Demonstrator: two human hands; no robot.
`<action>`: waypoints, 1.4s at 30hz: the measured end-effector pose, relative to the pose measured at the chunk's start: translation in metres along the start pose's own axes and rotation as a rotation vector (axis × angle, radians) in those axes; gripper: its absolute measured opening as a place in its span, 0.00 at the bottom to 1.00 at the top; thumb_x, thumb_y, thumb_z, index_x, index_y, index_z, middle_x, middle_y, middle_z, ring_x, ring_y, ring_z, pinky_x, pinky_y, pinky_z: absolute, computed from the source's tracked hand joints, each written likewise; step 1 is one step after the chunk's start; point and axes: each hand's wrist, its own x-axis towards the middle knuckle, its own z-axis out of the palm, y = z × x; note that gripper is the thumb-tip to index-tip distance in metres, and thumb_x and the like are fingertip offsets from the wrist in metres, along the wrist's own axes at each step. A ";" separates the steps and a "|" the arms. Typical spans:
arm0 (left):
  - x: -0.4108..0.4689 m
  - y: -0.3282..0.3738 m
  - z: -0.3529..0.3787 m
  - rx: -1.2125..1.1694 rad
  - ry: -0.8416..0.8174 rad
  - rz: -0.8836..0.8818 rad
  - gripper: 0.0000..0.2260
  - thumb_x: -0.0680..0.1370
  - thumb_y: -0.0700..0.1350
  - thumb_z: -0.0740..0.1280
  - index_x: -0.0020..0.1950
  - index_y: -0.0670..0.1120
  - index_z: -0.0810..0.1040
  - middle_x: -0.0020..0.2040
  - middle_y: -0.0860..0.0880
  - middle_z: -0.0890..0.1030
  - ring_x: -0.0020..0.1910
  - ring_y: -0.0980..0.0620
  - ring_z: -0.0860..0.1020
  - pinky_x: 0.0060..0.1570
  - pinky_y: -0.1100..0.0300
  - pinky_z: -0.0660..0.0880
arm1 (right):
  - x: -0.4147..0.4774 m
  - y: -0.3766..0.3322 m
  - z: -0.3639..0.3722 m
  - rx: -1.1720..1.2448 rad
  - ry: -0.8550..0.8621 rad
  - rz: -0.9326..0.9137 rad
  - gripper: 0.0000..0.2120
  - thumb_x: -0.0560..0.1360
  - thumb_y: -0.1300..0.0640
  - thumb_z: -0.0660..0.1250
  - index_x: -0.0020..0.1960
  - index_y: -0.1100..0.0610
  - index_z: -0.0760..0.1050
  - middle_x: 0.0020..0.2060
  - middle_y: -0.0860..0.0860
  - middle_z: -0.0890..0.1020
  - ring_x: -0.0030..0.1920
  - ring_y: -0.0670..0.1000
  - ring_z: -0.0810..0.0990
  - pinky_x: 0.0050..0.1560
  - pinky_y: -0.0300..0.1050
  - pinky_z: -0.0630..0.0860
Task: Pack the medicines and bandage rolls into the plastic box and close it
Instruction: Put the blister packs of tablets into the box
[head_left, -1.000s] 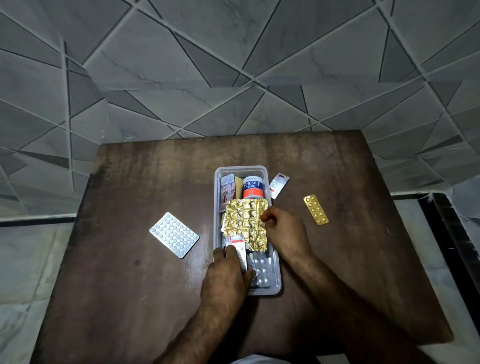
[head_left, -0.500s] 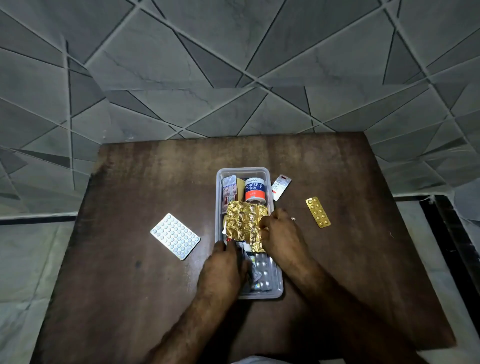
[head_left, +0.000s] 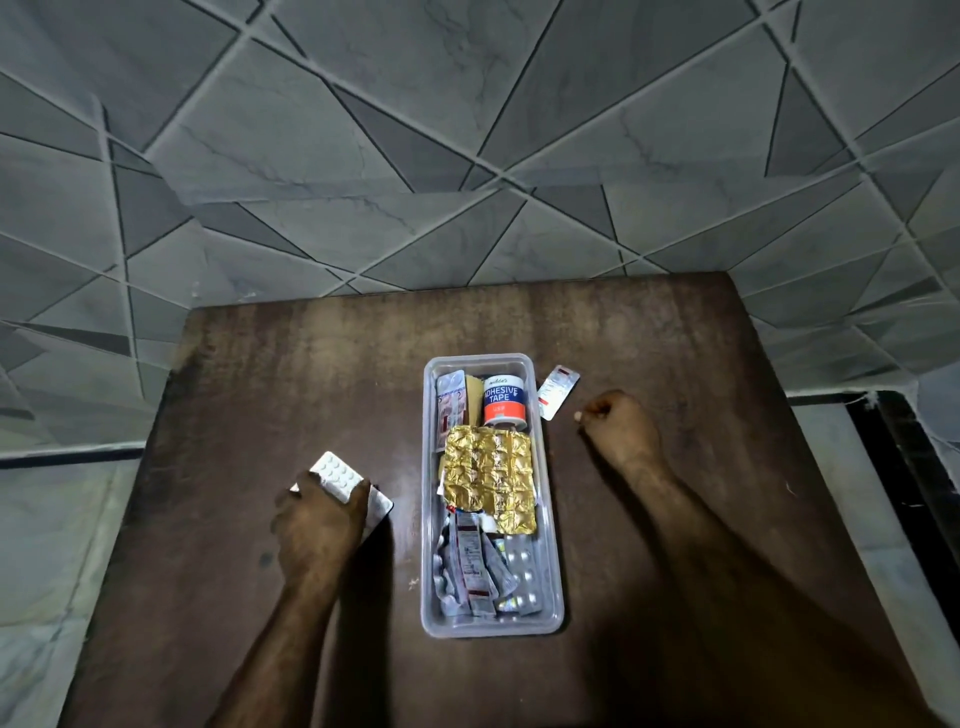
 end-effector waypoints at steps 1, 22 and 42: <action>0.004 -0.004 0.003 0.006 0.006 -0.021 0.30 0.70 0.59 0.72 0.61 0.38 0.72 0.57 0.31 0.76 0.56 0.30 0.75 0.53 0.43 0.74 | 0.005 0.001 0.002 0.005 -0.005 0.023 0.09 0.73 0.54 0.71 0.48 0.59 0.81 0.50 0.57 0.85 0.52 0.58 0.81 0.48 0.42 0.71; 0.018 -0.001 -0.005 -0.313 0.094 -0.119 0.30 0.68 0.38 0.77 0.66 0.37 0.69 0.56 0.34 0.80 0.54 0.37 0.80 0.53 0.50 0.73 | 0.049 -0.011 0.042 0.024 -0.079 0.226 0.23 0.70 0.44 0.70 0.56 0.61 0.78 0.55 0.61 0.82 0.55 0.62 0.80 0.51 0.49 0.76; 0.029 -0.019 -0.030 -0.923 -0.012 -0.069 0.07 0.75 0.36 0.69 0.47 0.48 0.80 0.44 0.46 0.82 0.43 0.48 0.79 0.49 0.53 0.75 | 0.052 -0.019 0.057 0.164 -0.019 0.241 0.16 0.71 0.51 0.70 0.50 0.63 0.81 0.51 0.62 0.84 0.52 0.63 0.82 0.50 0.48 0.77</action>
